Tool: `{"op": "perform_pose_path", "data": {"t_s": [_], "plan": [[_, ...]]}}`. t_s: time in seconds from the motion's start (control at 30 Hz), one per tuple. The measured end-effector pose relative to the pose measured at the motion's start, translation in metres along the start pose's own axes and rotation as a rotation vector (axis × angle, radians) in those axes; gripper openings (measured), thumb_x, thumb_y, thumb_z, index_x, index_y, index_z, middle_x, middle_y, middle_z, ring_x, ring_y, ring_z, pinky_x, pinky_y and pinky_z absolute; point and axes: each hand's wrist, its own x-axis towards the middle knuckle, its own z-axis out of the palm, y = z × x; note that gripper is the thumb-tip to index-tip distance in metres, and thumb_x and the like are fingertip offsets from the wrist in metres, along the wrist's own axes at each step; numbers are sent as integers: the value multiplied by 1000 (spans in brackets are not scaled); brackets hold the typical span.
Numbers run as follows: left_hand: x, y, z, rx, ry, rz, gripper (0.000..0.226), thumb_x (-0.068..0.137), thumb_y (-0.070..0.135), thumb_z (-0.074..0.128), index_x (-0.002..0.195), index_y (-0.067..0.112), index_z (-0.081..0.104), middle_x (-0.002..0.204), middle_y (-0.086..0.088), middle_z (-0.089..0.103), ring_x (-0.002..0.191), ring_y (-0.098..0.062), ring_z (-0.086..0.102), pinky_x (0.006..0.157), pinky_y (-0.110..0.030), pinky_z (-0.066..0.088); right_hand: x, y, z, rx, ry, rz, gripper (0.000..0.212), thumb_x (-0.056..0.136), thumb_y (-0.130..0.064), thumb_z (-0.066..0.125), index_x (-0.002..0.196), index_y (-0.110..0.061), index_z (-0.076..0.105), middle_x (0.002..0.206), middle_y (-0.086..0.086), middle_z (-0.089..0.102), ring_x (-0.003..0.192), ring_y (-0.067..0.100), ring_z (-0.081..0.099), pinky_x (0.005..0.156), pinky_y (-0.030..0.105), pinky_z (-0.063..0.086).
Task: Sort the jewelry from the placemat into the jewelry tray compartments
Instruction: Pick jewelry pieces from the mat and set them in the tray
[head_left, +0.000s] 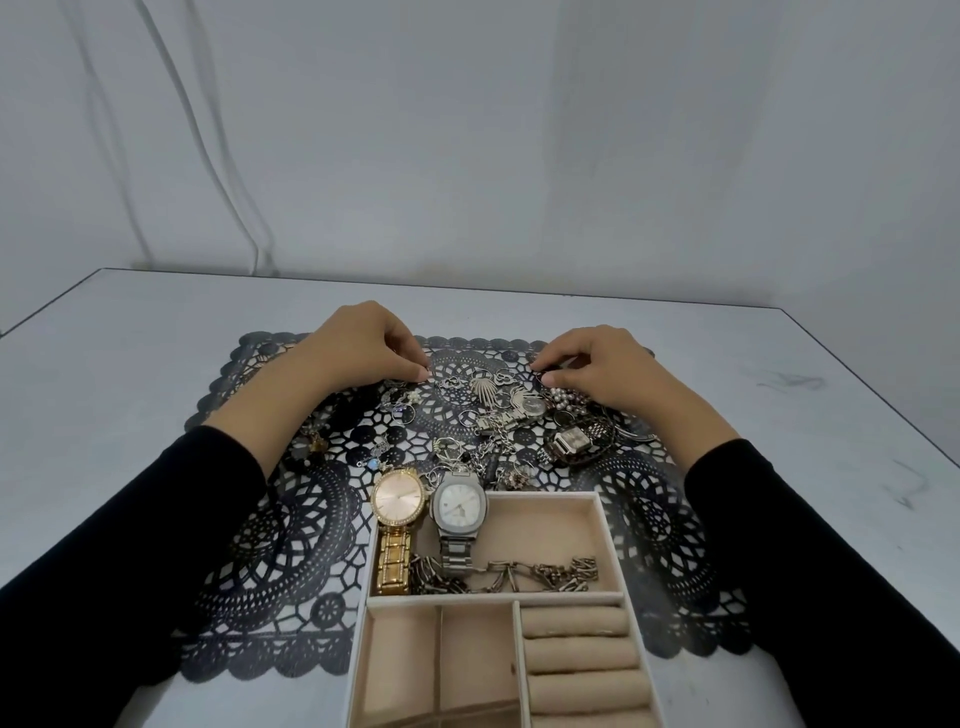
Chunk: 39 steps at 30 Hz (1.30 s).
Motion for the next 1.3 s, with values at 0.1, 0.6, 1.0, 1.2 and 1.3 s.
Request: {"op": "perform_pose_path", "data": {"t_s": [0.1, 0.6, 1.0, 1.2, 1.3], "plan": [[-1, 1, 0, 13, -28, 45, 11, 76, 28, 83, 86, 28, 78, 85, 8, 73, 84, -4, 65, 74, -17, 46, 0, -2, 0, -16, 6, 11, 16, 82, -22, 75, 98, -26, 75, 99, -12, 69, 85, 2, 60, 59, 0, 33], [-3, -6, -2, -186, -42, 92, 6, 78, 33, 81, 82, 28, 77, 71, 11, 66, 65, 0, 57, 70, -20, 41, -3, 0, 2, 125, 58, -10, 14, 75, -10, 80, 82, -19, 74, 78, 0, 70, 68, 1, 60, 63, 4, 45], [-31, 13, -1, -388, 111, 79, 5, 84, 28, 77, 88, 25, 76, 86, -3, 76, 82, -15, 69, 89, -32, 53, -27, -18, -1, 524, 168, 23, 13, 75, -5, 79, 88, -7, 75, 78, 13, 73, 61, 5, 66, 62, 16, 52], [-60, 18, 0, -445, 177, 69, 14, 84, 29, 76, 94, 20, 76, 94, -7, 75, 85, -8, 68, 76, -11, 47, -56, -25, -3, 595, 158, 84, 15, 78, -9, 78, 92, -13, 76, 87, 3, 76, 75, 9, 66, 70, 18, 51], [-75, 24, 2, -462, 203, 64, 15, 84, 30, 76, 95, 20, 76, 96, -8, 75, 93, -18, 70, 75, -11, 49, -74, -31, -6, 639, 169, 109, 17, 77, -8, 77, 94, -11, 76, 88, 0, 76, 77, 8, 67, 73, 18, 52]]}}
